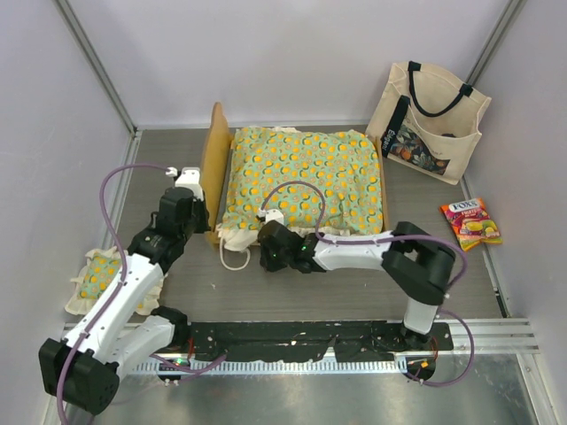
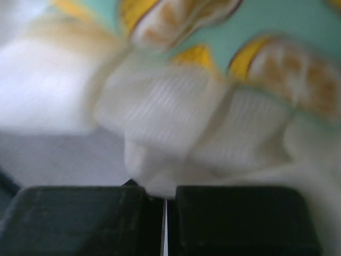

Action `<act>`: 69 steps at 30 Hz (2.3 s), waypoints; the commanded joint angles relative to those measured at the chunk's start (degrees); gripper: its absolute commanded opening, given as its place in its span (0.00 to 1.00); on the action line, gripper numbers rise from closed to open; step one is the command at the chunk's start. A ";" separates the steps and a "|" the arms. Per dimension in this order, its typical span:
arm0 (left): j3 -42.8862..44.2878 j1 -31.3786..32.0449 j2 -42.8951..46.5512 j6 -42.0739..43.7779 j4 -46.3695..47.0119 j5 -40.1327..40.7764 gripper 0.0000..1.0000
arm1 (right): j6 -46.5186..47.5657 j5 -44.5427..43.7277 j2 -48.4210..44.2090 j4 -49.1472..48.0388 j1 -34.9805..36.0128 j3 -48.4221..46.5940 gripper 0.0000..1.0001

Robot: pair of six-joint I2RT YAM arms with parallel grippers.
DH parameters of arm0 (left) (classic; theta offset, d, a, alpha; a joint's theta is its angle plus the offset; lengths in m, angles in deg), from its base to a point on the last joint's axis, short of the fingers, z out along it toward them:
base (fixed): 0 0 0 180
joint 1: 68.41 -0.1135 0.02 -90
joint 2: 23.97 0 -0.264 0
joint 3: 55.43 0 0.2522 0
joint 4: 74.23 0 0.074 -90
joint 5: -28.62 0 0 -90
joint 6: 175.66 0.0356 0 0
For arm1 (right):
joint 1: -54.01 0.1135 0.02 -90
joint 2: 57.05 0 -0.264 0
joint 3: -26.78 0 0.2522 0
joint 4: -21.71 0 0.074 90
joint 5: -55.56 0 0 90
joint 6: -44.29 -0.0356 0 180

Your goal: Set up the pet bed

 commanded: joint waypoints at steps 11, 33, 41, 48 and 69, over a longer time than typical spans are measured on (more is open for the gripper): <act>-0.61 -2.08 -3.71 -5.19 4.09 -6.12 0.00 | 5.94 3.20 11.78 -10.91 -8.84 -12.18 0.35; -0.44 -2.16 -4.86 -6.42 3.48 -8.24 0.00 | 4.61 -15.33 21.46 -16.19 -3.84 -8.58 0.42; -0.79 -2.16 -4.77 -5.98 3.40 -9.03 0.00 | 5.57 -20.00 21.02 -9.42 -2.43 -8.23 0.36; -0.88 -2.16 -5.03 -5.54 3.48 -9.38 0.00 | 7.33 -16.57 22.68 -7.40 -0.76 -8.49 0.17; 0.44 -2.34 -7.58 -8.53 3.57 -8.32 0.00 | 8.65 -10.25 -3.85 3.24 9.79 6.00 0.01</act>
